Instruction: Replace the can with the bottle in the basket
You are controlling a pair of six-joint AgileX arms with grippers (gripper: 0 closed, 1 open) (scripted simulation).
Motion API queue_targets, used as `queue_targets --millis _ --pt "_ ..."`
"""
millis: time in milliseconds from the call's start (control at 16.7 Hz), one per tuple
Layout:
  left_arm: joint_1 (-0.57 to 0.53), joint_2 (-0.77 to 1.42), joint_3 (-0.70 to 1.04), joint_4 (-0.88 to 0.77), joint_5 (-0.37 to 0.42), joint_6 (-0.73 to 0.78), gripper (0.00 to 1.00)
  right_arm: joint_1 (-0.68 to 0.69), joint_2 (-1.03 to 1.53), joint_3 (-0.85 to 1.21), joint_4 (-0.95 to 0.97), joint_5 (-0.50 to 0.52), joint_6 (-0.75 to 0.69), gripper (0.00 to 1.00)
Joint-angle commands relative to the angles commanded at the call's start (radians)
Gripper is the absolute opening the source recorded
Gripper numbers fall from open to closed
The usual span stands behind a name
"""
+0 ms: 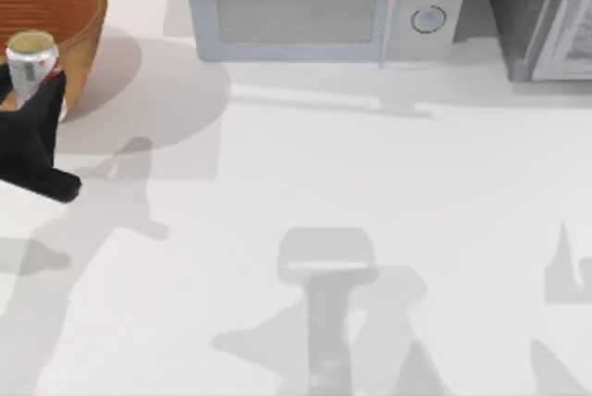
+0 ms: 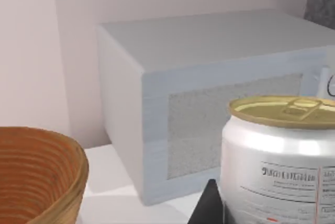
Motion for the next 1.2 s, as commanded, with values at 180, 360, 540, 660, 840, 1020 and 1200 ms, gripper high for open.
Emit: queue_targets --millis 180,360,540,660,840,1020,1200 --pt "-0.044 0.277 0.142 0.148 0.145 0.006 0.0 0.0 0.0 0.0 0.0 0.0 0.0 1.0" --pt "-0.089 0.564 0.29 0.302 0.297 0.01 0.0 0.0 0.0 0.0 0.0 0.0 0.0 1.0" --pt "-0.133 0.849 0.434 0.454 0.448 0.014 0.0 0.0 0.0 0.0 0.0 0.0 0.0 1.0" --pt "-0.16 1.032 0.525 0.551 0.545 0.015 0.0 0.0 0.0 0.0 0.0 0.0 0.0 1.0" --pt "-0.195 1.283 0.648 0.682 0.678 0.016 0.0 0.0 0.0 0.0 0.0 0.0 0.0 1.0" --pt "-0.222 1.499 0.75 0.793 0.791 0.016 0.0 0.0 0.0 0.0 0.0 0.0 0.0 1.0" --pt "-0.24 1.666 0.826 0.876 0.877 0.015 0.0 0.0 0.0 0.0 0.0 0.0 0.0 1.0"
